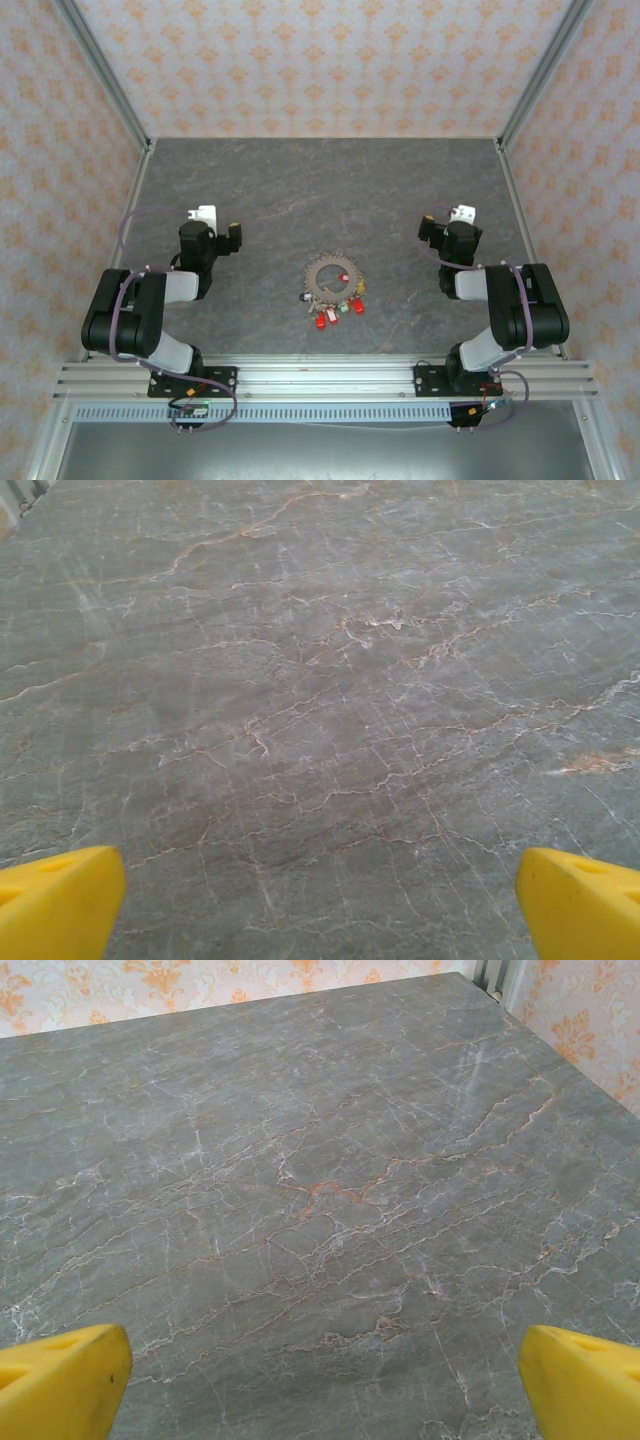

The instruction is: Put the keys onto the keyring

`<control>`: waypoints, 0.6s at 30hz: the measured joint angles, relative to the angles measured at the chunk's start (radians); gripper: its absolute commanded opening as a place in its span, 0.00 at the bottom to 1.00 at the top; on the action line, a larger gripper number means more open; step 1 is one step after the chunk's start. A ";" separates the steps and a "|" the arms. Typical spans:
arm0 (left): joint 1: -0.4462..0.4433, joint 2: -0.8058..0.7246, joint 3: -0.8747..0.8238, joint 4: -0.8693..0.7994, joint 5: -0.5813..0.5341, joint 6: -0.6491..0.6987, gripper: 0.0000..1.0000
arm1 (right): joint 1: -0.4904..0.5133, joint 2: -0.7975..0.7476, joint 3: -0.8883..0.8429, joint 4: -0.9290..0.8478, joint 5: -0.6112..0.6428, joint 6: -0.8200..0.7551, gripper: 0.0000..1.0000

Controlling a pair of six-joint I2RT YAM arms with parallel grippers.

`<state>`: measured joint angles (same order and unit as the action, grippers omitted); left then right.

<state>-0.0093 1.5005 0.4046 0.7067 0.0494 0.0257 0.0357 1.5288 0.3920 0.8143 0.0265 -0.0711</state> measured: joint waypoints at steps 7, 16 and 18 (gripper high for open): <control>-0.004 0.000 0.000 0.001 -0.010 0.000 1.00 | 0.000 0.000 0.000 0.000 0.000 0.000 0.99; -0.004 0.000 0.000 0.002 -0.011 0.000 1.00 | 0.000 0.000 0.000 0.000 0.000 0.000 0.99; -0.004 0.000 0.000 0.001 -0.011 0.000 1.00 | 0.000 0.000 0.000 0.000 0.000 0.000 0.99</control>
<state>-0.0132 1.5009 0.4049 0.7078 0.0387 0.0257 0.0357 1.5288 0.3920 0.8143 0.0265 -0.0708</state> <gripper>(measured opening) 0.999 0.992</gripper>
